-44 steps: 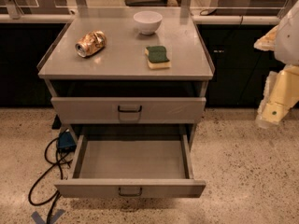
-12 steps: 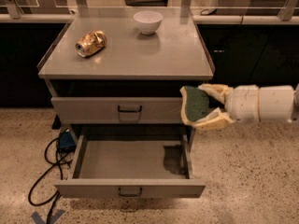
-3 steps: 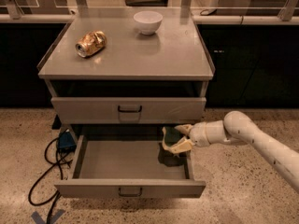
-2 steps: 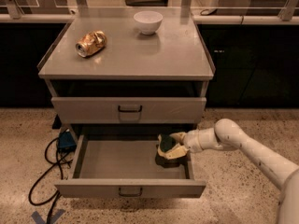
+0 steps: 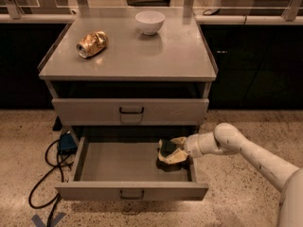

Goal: Place sponge into middle drawer

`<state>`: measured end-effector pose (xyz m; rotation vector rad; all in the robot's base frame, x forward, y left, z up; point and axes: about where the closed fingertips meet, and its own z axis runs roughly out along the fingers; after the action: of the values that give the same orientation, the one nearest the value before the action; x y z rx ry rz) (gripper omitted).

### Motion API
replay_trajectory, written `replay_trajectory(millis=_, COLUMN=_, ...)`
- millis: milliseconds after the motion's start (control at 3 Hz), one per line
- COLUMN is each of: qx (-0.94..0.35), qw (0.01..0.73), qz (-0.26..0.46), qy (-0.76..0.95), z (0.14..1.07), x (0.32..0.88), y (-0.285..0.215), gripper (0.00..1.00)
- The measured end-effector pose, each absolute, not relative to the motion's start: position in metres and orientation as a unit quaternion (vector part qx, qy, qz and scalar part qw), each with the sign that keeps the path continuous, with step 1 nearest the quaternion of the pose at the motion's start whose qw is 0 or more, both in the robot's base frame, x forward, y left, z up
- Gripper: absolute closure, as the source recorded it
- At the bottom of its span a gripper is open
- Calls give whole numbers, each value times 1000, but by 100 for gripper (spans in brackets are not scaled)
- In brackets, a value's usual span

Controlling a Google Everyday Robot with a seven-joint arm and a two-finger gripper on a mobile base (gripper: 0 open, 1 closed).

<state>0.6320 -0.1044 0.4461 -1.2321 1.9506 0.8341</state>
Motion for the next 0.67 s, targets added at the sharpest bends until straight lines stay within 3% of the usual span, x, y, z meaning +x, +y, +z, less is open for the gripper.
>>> replay_trajectory(millis=667, qx=-468, qw=316, qz=295, qy=771, z=424, x=630, y=-95, gripper=100)
